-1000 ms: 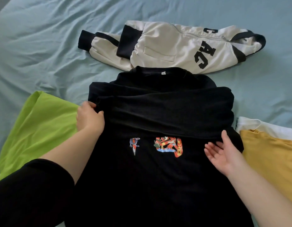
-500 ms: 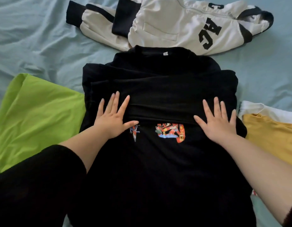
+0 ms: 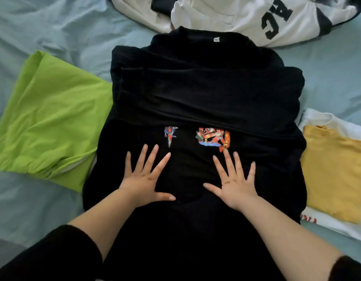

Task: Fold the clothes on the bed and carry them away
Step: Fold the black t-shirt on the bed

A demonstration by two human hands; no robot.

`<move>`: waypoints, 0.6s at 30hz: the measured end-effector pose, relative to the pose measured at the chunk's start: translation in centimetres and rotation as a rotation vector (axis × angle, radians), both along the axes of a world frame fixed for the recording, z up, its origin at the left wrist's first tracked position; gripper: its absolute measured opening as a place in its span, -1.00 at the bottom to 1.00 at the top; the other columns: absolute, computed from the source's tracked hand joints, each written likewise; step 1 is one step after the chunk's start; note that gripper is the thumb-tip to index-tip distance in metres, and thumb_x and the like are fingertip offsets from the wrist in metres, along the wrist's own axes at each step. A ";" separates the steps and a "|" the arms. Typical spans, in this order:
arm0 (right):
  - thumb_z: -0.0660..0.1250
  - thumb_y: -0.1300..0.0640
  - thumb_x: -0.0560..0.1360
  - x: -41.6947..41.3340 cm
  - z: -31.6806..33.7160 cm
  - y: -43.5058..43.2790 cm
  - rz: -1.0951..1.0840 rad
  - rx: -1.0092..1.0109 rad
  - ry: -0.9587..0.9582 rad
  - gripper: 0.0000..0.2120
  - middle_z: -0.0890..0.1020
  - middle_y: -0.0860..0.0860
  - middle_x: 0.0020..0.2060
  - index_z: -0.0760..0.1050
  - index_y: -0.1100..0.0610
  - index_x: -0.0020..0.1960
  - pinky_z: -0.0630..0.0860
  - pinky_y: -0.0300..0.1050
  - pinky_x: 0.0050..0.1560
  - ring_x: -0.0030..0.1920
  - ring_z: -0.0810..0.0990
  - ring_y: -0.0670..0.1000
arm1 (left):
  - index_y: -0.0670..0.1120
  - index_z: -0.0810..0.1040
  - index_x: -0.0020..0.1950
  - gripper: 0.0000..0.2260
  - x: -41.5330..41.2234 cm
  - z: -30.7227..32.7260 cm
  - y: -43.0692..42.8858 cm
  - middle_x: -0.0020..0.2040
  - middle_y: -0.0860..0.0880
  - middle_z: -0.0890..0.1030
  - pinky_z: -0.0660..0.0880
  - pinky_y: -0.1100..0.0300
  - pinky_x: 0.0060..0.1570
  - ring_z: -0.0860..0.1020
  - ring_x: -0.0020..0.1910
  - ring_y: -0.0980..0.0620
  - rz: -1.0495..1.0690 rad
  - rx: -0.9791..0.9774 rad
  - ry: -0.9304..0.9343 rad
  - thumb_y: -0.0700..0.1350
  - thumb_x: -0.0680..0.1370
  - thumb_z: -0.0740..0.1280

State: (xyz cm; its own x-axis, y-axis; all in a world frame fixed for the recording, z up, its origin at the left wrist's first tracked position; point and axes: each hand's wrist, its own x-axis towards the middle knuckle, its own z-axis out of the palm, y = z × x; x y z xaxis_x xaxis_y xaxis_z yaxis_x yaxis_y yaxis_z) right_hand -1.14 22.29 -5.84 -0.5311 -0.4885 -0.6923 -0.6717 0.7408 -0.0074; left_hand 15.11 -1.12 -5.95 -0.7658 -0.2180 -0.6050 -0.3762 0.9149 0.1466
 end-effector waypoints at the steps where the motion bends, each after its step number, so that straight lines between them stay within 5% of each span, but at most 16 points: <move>1: -0.40 -0.57 0.29 0.3 0.1 0.1 0.002 -0.021 0.013 -0.23 -0.68 -0.10 0.31 -0.74 -0.24 0.25 -0.56 0.35 0.27 0.32 -0.70 0.00 | 0.23 -0.59 0.38 0.05 0.1 0.4 0.4 0.33 0.05 -0.69 -0.58 -0.26 0.24 -0.65 0.33 -0.06 -0.001 -0.020 0.004 0.69 0.14 -0.13; 7: -0.46 -0.47 0.39 6.7 1.4 5.5 -0.091 -0.097 0.059 -0.26 -0.60 -0.05 0.40 -0.67 -0.09 0.37 -0.47 0.23 0.40 0.41 -0.59 0.00 | 0.13 -0.67 0.33 0.10 6.9 2.7 6.8 0.29 0.00 -0.71 -0.46 -0.33 0.26 -0.70 0.27 -0.12 0.175 0.019 -0.136 0.66 0.19 -0.03; 12: -0.19 -0.44 0.48 12.6 4.3 12.9 -0.007 -0.007 -0.121 -0.19 -0.56 -0.03 0.42 -0.59 -0.08 0.43 -0.38 0.20 0.46 0.42 -0.57 0.01 | 0.17 -0.59 0.40 0.04 13.7 5.4 12.1 0.39 0.01 -0.62 -0.34 -0.29 0.38 -0.55 0.41 -0.15 0.186 0.108 -0.252 0.53 0.34 0.14; 15: 0.16 -0.23 0.55 12.5 6.8 14.4 -0.160 -0.242 -0.154 -0.30 -0.16 -0.07 0.57 -0.05 -0.08 0.58 -0.16 0.11 0.51 0.56 -0.19 -0.03 | 0.15 -0.16 0.58 -0.19 14.1 7.4 11.8 0.60 -0.03 -0.16 -0.04 -0.18 0.48 -0.12 0.57 -0.08 0.339 0.017 0.055 0.30 0.50 0.25; 18: 0.37 0.11 0.49 10.9 8.0 17.2 -0.511 -0.467 0.186 -0.46 0.34 0.07 0.47 0.35 0.08 0.44 0.25 0.14 0.40 0.45 0.32 0.12 | 0.03 -0.07 0.59 -0.27 14.7 8.3 10.1 0.59 -0.13 -0.02 0.08 -0.16 0.45 0.03 0.56 -0.14 0.631 -0.079 0.168 0.07 0.57 0.29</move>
State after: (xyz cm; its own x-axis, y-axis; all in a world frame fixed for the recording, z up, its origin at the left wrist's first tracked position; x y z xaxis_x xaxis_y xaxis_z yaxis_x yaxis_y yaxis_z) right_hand 9.72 39.51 2.16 -0.8614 -0.3700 -0.3478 -0.2622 0.9106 -0.3194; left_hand 29.78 9.02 2.34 -0.5589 -0.6949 -0.4524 -0.8220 0.5364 0.1916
